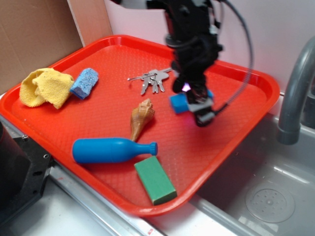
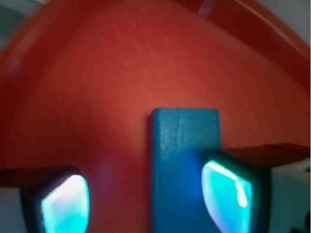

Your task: Grab the blue block.

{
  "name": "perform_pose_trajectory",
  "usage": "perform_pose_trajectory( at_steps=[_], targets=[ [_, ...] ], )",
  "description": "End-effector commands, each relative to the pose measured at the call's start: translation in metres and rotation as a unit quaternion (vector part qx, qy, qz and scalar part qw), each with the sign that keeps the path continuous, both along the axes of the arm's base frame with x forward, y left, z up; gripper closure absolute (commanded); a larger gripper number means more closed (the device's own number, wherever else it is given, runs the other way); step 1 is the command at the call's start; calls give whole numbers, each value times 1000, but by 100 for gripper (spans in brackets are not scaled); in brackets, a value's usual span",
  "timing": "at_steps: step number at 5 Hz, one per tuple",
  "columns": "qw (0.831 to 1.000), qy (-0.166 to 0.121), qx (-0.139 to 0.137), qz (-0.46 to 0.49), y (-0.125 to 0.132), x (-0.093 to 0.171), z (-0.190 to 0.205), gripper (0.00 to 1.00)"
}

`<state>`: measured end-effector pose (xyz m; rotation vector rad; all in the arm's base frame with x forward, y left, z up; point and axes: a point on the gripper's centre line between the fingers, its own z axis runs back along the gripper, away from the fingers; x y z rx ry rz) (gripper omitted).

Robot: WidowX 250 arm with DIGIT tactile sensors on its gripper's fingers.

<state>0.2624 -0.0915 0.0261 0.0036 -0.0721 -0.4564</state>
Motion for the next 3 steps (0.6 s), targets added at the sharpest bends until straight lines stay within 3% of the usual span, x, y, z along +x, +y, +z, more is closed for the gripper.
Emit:
perform_pose_trajectory(
  at_steps=[1, 2, 3],
  targets=[
    [998, -23, -51, -8, -2, -18, 46, 0],
    [998, -11, -57, 23, 4, -9, 37, 0],
    [995, -14, -31, 92, 5, -1, 29, 0]
  ],
)
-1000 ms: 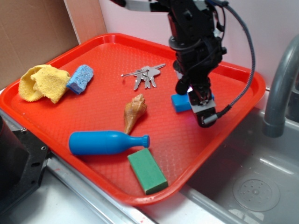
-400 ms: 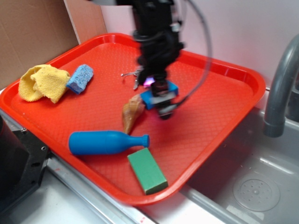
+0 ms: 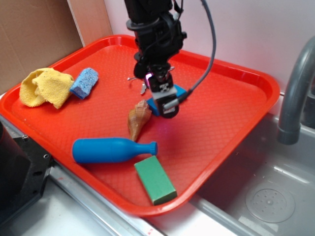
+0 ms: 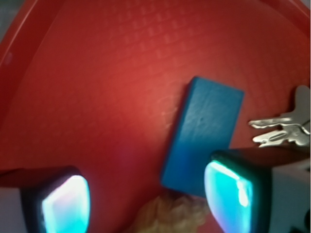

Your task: Grab the blue block.

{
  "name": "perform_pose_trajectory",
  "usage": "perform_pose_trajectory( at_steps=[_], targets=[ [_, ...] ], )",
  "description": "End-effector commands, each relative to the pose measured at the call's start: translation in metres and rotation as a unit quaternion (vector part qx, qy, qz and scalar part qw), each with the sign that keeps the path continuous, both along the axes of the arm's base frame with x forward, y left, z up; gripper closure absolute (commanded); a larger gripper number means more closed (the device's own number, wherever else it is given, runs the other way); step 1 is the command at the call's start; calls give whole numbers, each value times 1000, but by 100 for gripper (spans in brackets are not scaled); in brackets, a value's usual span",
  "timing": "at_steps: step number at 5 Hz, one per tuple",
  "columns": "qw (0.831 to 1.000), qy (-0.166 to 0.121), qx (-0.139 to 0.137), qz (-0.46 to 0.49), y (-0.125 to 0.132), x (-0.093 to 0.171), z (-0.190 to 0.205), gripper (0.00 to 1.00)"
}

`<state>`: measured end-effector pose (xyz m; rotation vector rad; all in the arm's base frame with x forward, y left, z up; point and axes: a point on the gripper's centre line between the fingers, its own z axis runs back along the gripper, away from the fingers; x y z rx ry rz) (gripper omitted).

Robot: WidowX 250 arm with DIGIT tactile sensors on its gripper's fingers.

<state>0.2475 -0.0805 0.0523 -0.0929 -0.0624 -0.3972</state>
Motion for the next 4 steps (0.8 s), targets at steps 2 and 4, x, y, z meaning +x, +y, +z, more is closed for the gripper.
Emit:
perform_pose_trajectory(
  at_steps=[2, 4],
  targets=[
    [989, -26, 49, 139, 5, 29, -13, 0],
    [989, 20, 57, 132, 0, 21, -39, 100]
  ],
)
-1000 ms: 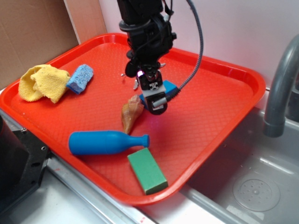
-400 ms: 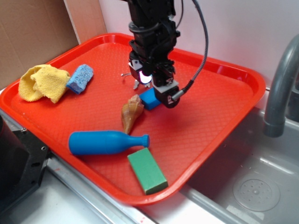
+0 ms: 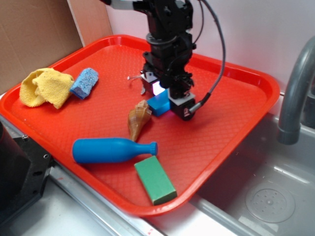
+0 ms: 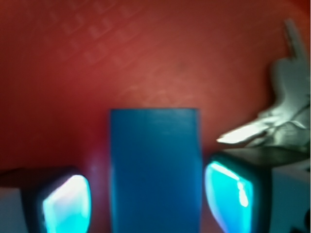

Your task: Grab the blue block.

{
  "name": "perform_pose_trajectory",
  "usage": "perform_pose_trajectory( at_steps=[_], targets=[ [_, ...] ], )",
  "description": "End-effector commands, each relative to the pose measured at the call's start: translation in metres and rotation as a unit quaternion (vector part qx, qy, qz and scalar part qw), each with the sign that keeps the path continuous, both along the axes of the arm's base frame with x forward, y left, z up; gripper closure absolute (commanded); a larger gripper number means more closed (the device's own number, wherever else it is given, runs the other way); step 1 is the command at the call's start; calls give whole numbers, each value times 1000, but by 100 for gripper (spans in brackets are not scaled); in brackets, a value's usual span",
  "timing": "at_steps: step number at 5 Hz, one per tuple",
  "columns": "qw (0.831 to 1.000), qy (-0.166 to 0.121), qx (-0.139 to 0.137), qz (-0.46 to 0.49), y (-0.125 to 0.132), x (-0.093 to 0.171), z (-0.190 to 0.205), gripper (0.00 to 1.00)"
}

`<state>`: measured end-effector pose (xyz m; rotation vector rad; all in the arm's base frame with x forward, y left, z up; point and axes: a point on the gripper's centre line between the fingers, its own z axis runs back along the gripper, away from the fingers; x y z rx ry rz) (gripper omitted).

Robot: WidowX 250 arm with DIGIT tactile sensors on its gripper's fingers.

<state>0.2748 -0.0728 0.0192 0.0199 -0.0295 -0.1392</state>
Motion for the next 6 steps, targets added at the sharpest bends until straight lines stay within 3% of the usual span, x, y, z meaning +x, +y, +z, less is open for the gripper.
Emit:
perform_pose_trajectory(
  at_steps=[1, 2, 3, 4, 5, 6],
  targets=[
    [1000, -11, 2, 27, 4, -24, 44, 100],
    [992, -99, -27, 71, 49, -45, 89, 100],
    [976, -129, -76, 156, 95, -60, 133, 100],
    [972, -124, -69, 186, 106, -61, 154, 100],
    [973, -111, -55, 195, 96, -52, 155, 100],
    [965, -75, -21, 250, 90, -56, 156, 100]
  ],
)
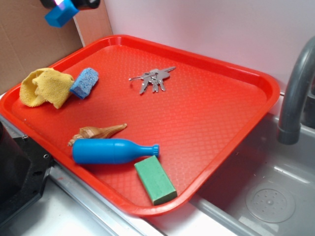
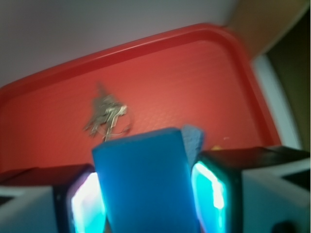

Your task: Grab the blue block.

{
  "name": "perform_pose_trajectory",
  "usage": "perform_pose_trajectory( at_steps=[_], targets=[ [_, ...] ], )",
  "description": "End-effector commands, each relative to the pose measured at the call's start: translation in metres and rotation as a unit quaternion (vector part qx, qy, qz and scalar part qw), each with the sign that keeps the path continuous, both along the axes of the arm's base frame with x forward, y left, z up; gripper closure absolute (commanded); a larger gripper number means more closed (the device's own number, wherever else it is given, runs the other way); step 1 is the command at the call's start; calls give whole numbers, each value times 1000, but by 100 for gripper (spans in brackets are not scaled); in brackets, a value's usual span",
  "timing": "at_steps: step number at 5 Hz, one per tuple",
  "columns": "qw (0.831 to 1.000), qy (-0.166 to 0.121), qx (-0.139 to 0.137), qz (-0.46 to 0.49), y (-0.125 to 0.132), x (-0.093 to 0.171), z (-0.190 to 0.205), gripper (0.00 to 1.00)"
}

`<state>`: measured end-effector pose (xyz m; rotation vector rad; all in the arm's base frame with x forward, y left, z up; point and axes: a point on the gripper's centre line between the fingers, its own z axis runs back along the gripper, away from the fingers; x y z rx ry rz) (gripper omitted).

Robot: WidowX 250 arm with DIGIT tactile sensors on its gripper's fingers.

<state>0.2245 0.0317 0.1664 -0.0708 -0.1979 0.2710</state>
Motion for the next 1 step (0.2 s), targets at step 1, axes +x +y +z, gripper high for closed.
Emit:
perform_pose_trajectory(
  at_steps=[1],
  targets=[
    [997, 29, 31, 60, -24, -9, 7, 100]
  ],
)
